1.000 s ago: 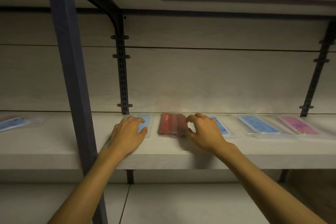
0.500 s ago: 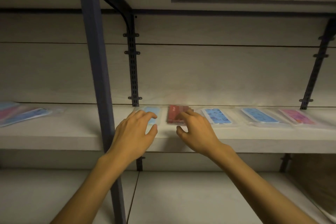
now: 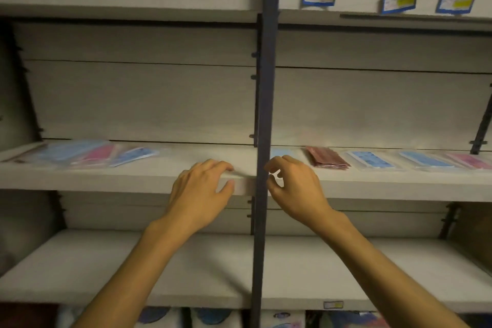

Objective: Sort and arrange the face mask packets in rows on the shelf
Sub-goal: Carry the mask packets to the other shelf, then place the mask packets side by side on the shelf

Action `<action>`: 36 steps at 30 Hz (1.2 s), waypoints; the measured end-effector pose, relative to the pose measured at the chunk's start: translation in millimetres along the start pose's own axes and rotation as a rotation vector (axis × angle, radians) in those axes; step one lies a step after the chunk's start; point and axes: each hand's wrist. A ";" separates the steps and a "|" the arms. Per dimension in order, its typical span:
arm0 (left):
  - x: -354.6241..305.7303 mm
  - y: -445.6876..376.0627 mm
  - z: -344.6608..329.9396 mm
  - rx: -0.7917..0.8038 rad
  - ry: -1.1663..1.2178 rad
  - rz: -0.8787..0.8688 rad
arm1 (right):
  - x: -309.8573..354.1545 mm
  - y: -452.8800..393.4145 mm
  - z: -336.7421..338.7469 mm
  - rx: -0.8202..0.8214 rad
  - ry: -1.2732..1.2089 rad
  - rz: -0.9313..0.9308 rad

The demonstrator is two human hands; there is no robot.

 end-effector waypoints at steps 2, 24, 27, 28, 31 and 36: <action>31.2 5.5 17.3 0.026 -0.021 0.005 | 31.7 -2.8 -12.1 0.022 0.001 0.002; 357.3 -26.8 86.1 0.080 -0.107 0.178 | 240.7 -112.1 -250.9 0.178 0.020 0.013; 403.4 -46.6 91.1 0.053 -0.128 0.175 | 263.6 -130.0 -283.2 0.166 -0.013 0.016; 418.4 -51.0 92.3 0.039 -0.121 0.189 | 270.5 -133.9 -293.3 0.165 -0.022 0.011; 462.6 -58.8 92.2 0.009 -0.085 0.242 | 288.7 -143.3 -321.2 0.171 -0.044 -0.017; 528.2 -70.1 86.0 -0.027 -0.102 0.346 | 314.3 -159.0 -357.0 0.157 -0.076 -0.064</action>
Point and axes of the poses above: each hand's wrist, its own y-axis away from the middle knuckle, its own z-axis out of the back of the hand, x = y × z, and after that the axes turned 9 degrees about -x, right-handed
